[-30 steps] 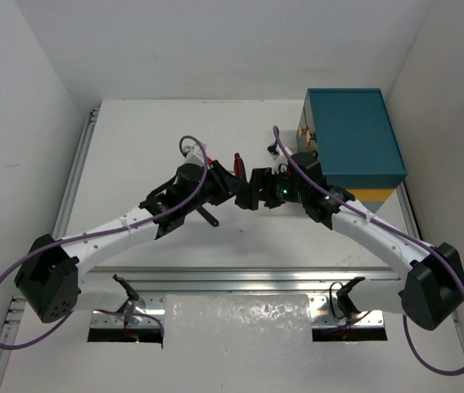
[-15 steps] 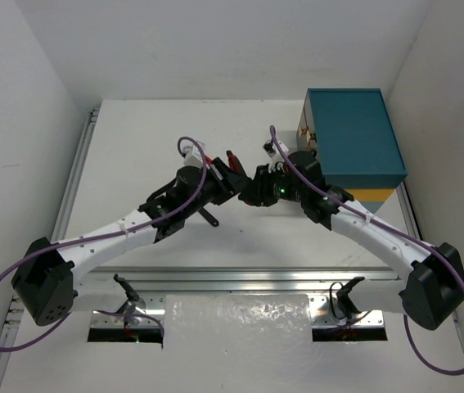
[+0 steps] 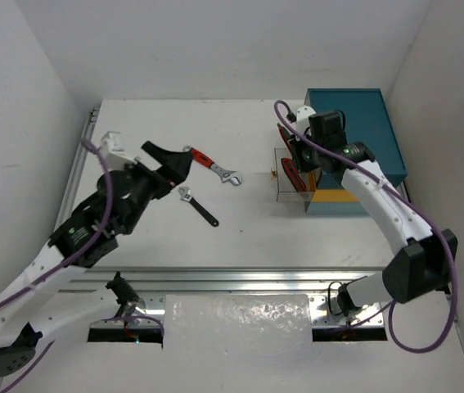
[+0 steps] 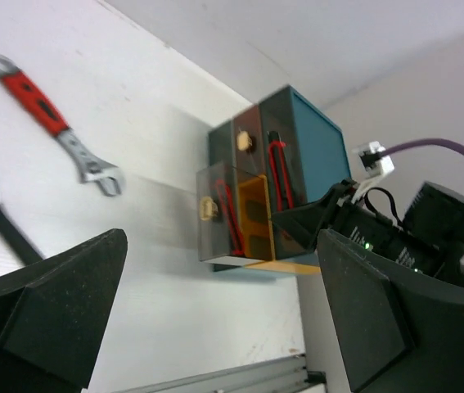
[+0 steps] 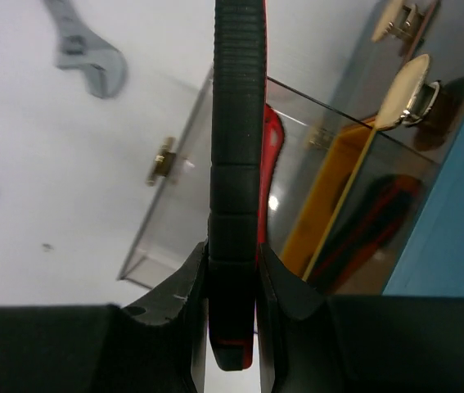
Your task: Sort the tools into containers
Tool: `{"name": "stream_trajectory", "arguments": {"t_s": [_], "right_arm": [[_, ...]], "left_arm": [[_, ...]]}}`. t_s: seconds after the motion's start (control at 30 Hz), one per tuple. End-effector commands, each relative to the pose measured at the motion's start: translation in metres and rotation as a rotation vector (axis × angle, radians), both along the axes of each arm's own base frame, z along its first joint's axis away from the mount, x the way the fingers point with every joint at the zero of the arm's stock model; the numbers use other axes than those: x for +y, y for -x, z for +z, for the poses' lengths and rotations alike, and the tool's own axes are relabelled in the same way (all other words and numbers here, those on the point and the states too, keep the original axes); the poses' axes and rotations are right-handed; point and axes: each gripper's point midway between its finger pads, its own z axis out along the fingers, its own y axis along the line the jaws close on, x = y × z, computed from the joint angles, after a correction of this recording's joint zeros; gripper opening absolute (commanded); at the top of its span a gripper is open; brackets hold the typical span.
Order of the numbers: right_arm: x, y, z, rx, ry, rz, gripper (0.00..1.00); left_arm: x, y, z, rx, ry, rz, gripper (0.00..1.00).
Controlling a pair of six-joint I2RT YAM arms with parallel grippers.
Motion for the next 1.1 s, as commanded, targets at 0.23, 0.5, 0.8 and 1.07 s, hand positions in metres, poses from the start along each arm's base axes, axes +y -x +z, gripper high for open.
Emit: {"name": "stream_trajectory", "arguments": {"t_s": [0.23, 0.5, 0.8, 1.07], "right_arm": [[-0.047, -0.018, -0.031, 0.17, 0.311, -0.052, 0.04], [-0.053, -0.015, -0.04, 0.2, 0.333, -0.091, 0.32], [-0.045, -0.009, -0.001, 0.138, 0.249, -0.1, 0.57], [-0.011, -0.008, -0.007, 0.155, 0.128, -0.067, 0.25]], "left_arm": [[0.052, 0.032, -0.049, 0.097, -0.28, 0.038, 1.0], [0.064, 0.043, -0.06, 0.106, -0.322, 0.032, 1.0], [0.075, 0.046, -0.057, 0.104, -0.366, 0.052, 1.0], [0.098, 0.05, -0.052, 0.108, -0.432, 0.127, 1.0]]}}
